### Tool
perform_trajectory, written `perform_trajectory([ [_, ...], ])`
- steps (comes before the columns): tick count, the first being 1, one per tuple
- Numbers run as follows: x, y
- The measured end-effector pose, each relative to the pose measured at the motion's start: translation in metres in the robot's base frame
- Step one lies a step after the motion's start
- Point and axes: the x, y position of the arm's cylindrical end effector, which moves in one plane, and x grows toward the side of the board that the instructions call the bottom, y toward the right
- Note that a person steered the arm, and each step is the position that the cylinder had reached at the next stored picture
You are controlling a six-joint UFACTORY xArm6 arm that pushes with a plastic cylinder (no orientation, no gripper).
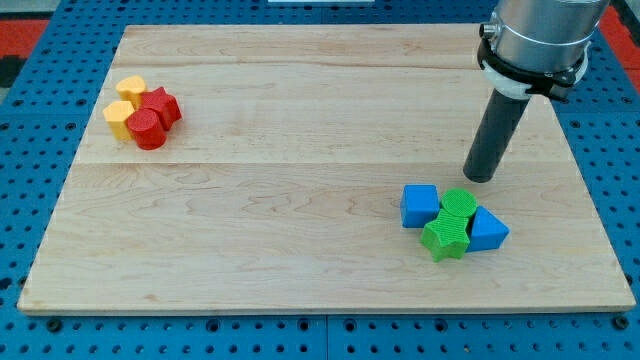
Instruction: Move the arm to the top left of the board
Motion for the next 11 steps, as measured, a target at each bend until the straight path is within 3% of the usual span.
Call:
perform_trajectory([
  [1, -0.007, -0.017],
  [2, -0.067, -0.010],
  [4, -0.135, -0.129],
  [7, -0.173, -0.277],
  [11, -0.184, -0.384],
])
